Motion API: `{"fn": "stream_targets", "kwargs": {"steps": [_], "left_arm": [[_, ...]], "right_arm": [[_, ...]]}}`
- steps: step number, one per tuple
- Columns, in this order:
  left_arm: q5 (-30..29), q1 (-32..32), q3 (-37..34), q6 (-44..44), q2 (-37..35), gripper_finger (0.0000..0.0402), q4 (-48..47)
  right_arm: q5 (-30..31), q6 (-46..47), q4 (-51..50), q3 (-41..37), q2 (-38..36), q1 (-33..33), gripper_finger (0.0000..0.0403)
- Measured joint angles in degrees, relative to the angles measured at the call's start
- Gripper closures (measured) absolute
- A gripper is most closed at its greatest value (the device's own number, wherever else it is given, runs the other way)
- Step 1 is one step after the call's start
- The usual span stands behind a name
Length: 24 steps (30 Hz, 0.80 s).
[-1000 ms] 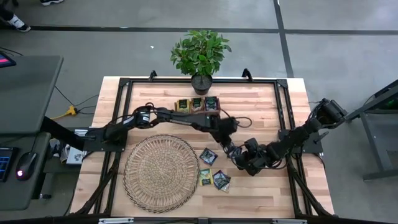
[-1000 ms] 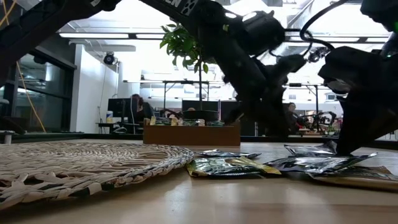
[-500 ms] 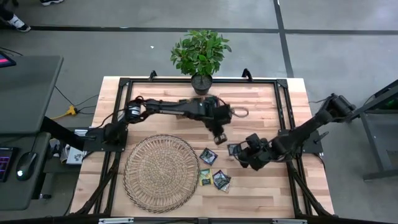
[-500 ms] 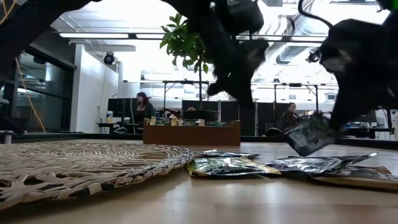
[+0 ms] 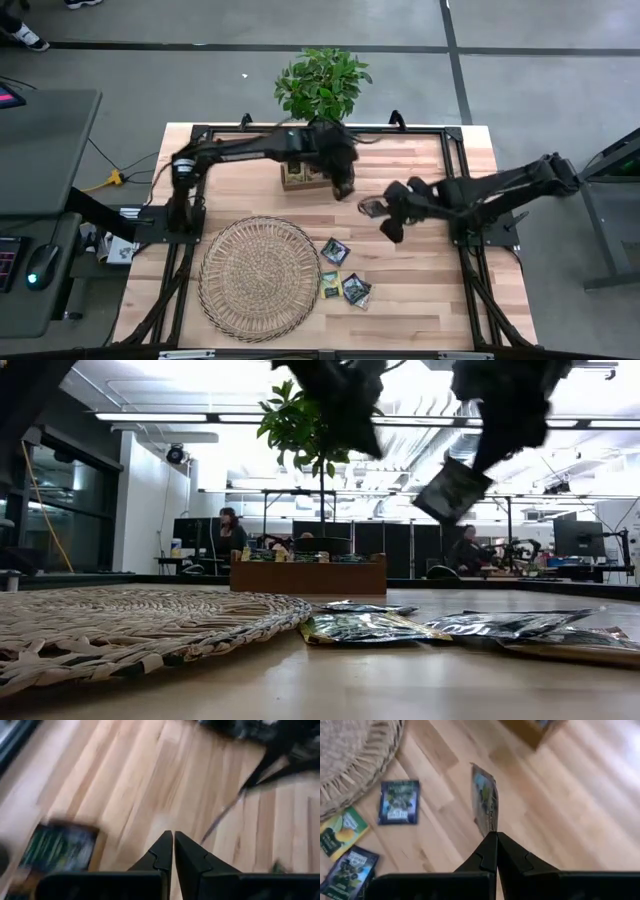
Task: Pick & Place Tea
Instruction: Put the blue tea bag into the right section of the wooden organizer
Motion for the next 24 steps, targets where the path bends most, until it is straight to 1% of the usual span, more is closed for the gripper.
{"fn": "stream_targets", "kwargs": {"steps": [1, 2, 4, 6, 9, 11, 13, 17, 20, 22, 24], "left_arm": [[0.59, 0.7, -1.63, 0.27, -1.9, 0.0385, -1.03], [1.25, 1.18, -3.13, 0.42, -3.12, 0.0385, 0.35], [3.35, 2.01, -7.25, 0.34, -5.53, 0.0385, 8.48], [6.63, 3.1, -13.79, 0.01, -10.39, 0.0385, 8.48], [9.75, 3.4, -23.54, -1.06, -16.59, 0.0385, 20.93], [13.02, 3.38, -31.37, -2.7, -22.08, 0.0385, 24.22], [14.61, 2.56, -38.61, -4.27, -26.28, 0.0385, 32.05], [15.76, 0.8, -53.74, -9.66, -35.41, 0.0385, 42.46], [14.85, -1.28, -64.02, -15.77, -40.61, 0.0385, 54.8], [14.67, -2.49, -70.45, -19.72, -43.59, 0.0385, 61.4], [12.82, -3.95, -75.1, -23.53, -45.12, 0.0385, 69.71]], "right_arm": [[-0.52, -2.64, -0.52, 1.33, 0.0, -1.55, 0.0403], [-1.29, -5.01, -1.21, 2.49, 0.0, -2.99, 0.0403], [-2.74, -9.67, -2.8, 4.62, 0.0, -5.87, 0.0403], [-4.28, -14.1, -3.3, 6.28, 0.0, -8.49, 0.0403], [-7.06, -19.77, -4.07, 8.12, 0.11, -12.32, 0.0403], [-9.34, -23.2, -3.84, 8.87, 0.45, -14.75, 0.0403], [-11.94, -26.72, -3.56, 9.15, 1.16, -16.92, 0.0403], [-17.24, -33.01, -3.03, 9.41, 3.64, -20.86, 0.0403], [-20.01, -37.08, -2.63, 9.41, 6.45, -23.5, 0.0403], [-20.92, -39.19, -2.18, 9.41, 8.46, -24.84, 0.0403], [-21.2, -41.48, -2.09, 9.58, 10.55, -25.79, 0.0403]]}}
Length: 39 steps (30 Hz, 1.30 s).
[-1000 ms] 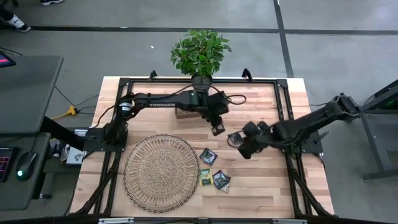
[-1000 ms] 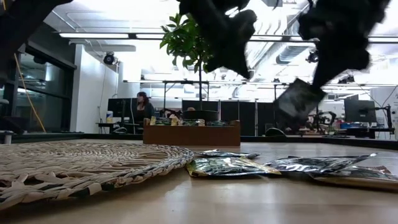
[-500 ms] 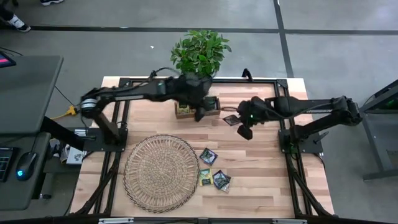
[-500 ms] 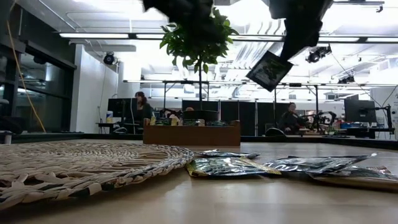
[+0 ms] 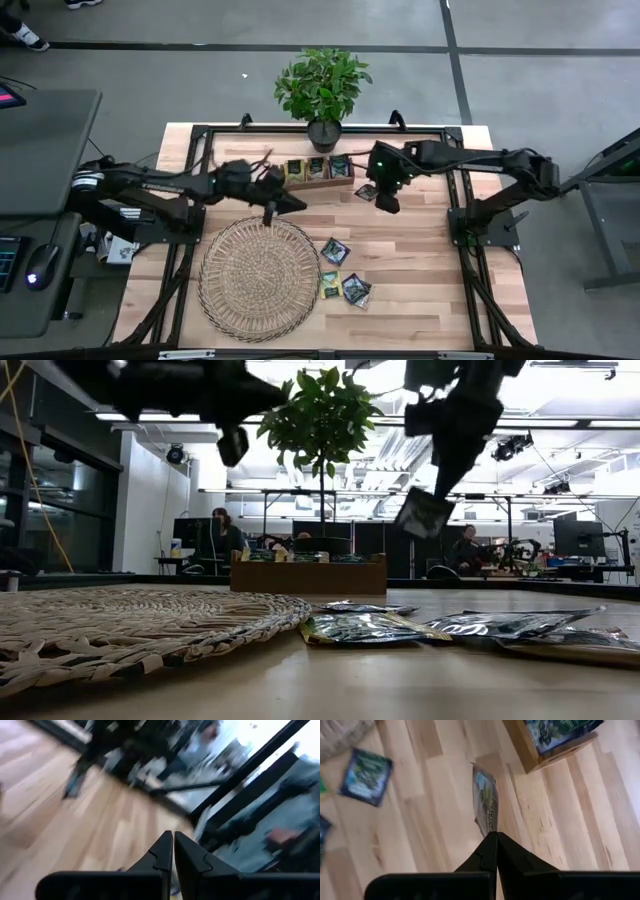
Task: Pick & Place Tea
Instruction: Put the blue tea bag into the right section of the wooden organizer
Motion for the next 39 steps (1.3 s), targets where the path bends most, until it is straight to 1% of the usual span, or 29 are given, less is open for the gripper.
{"fn": "stream_targets", "kwargs": {"steps": [3, 5, 7, 12, 17, 23, 27, 32, 34, 36, 39], "left_arm": [[-2.62, -1.9, -5.66, -3.69, -2.06, 0.0385, 6.23], [-3.98, -3.0, -7.54, -5.34, -2.31, 0.0385, 10.26], [-4.2, -3.87, -9.0, -6.54, -2.41, 0.0385, 12.04], [-4.22, -6.25, -9.34, -7.03, -2.32, 0.0385, 12.9], [-4.96, -7.13, -9.34, -6.94, -2.32, 0.0385, 12.62], [-4.73, -7.11, -9.34, -6.64, -2.32, 0.0385, 12.64], [-3.66, -7.11, -9.34, -6.56, -2.32, 0.0385, 12.62], [-3.65, -7.11, -9.32, -6.37, -2.3, 0.0385, 12.6], [-3.2, -7.09, -9.32, -6.39, -2.3, 0.0385, 12.6], [-2.41, -7.11, -9.32, -6.53, -2.3, 0.0385, 12.6], [-2.25, -7.11, -9.32, -6.57, -2.3, 0.0385, 12.55]], "right_arm": [[-0.64, -3.51, -0.34, 2.39, 3.32, -0.96, 0.0403], [-0.79, -6.06, -0.95, 5.01, 5.54, -1.36, 0.0403], [-0.8, -8.85, -2.34, 8.02, 8.06, -1.83, 0.0403], [1.45, -14.79, -7.95, 17.42, 15.07, -3.42, 0.0403], [3.67, -19.78, -12.52, 26.62, 21.08, -4.74, 0.0403], [4.11, -24.46, -12.92, 34.09, 25.93, -5.95, 0.0403], [3.5, -26.34, -11.45, 35.83, 28.4, -6.74, 0.0403], [2.59, -27.84, -8.81, 35.15, 30.76, -7.66, 0.0403], [3.14, -27.88, -8.46, 35.13, 31.53, -8.07, 0.0403], [5.02, -27.94, -8.39, 35.13, 31.83, -8.49, 0.0403], [5.19, -28.26, -8.27, 35.13, 31.86, -9.22, 0.0403]]}}
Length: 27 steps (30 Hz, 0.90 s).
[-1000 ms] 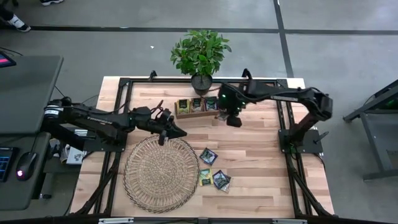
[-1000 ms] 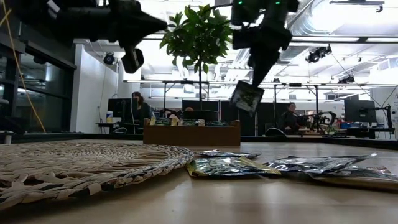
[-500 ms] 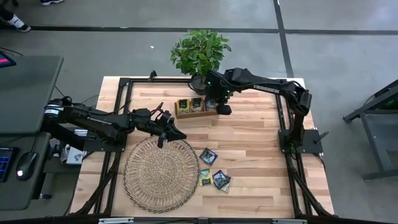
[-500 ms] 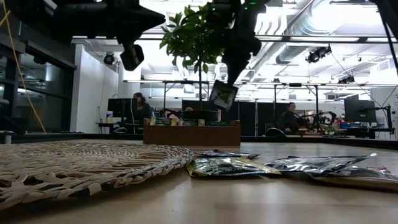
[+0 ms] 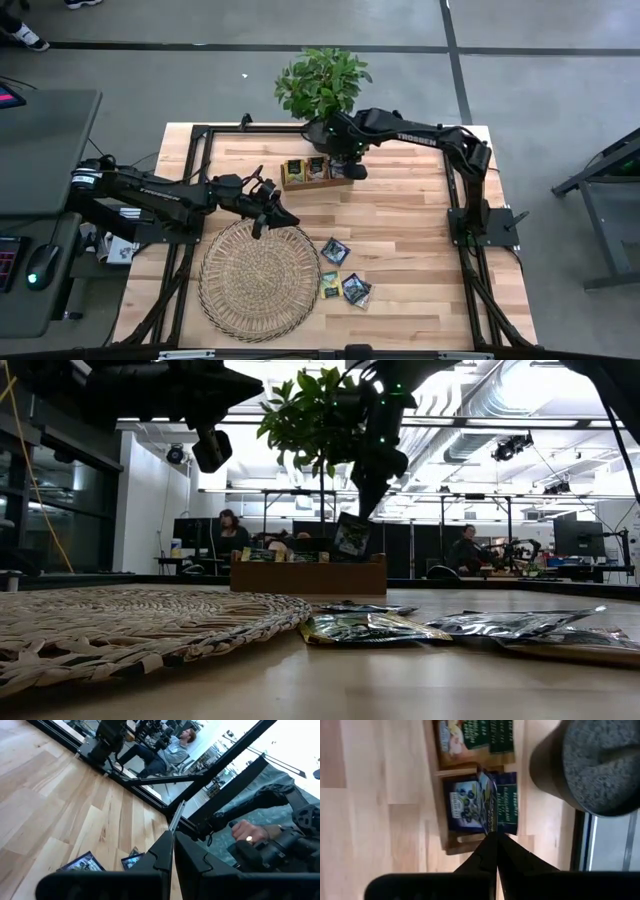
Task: Pick & Place Tea
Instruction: Put the blue tea bag into the right section of the wooden organizer
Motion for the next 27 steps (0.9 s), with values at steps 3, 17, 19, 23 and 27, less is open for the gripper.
{"fn": "stream_targets", "kwargs": {"steps": [3, 17, 19, 23, 27], "left_arm": [[0.0, 0.0, 0.0, 0.01, 0.0, 0.0385, 0.0], [1.07, 0.0, 0.0, -0.02, 0.02, 0.0385, -0.06], [1.07, 0.0, 0.02, -0.02, 0.02, 0.0385, -0.07], [1.48, 0.0, 0.02, -0.02, 0.04, 0.0385, -0.07], [1.55, 0.0, 0.06, -0.02, 0.04, 0.0385, -0.07]], "right_arm": [[0.19, -0.03, 0.0, 0.0, 0.0, -0.58, 0.0403], [-1.11, -0.27, -0.08, 0.0, 0.0, -1.02, 0.0403], [-1.11, -0.29, -0.1, 0.0, 0.0, -1.02, 0.0403], [-1.14, -0.27, -0.14, 0.0, 0.0, -1.02, 0.0403], [-1.14, -0.19, -0.23, 0.0, 0.01, -1.02, 0.0403]]}}
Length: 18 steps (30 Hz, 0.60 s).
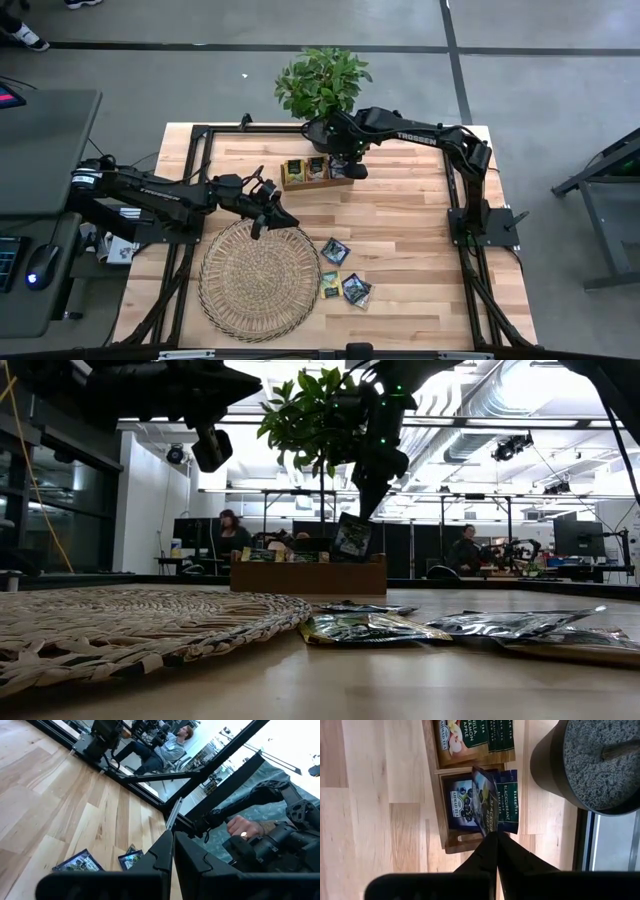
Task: Pick & Place Tea
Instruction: Put the blue tea bag into the right section of the wooden organizer
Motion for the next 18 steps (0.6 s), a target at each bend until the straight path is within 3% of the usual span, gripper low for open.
{"fn": "stream_targets", "kwargs": {"steps": [18], "left_arm": [[1.18, 0.13, 0.01, 0.42, 0.0, 0.0385, 0.0]], "right_arm": [[-0.71, 1.64, -0.02, -0.02, 0.16, -0.02, 0.0403]]}}
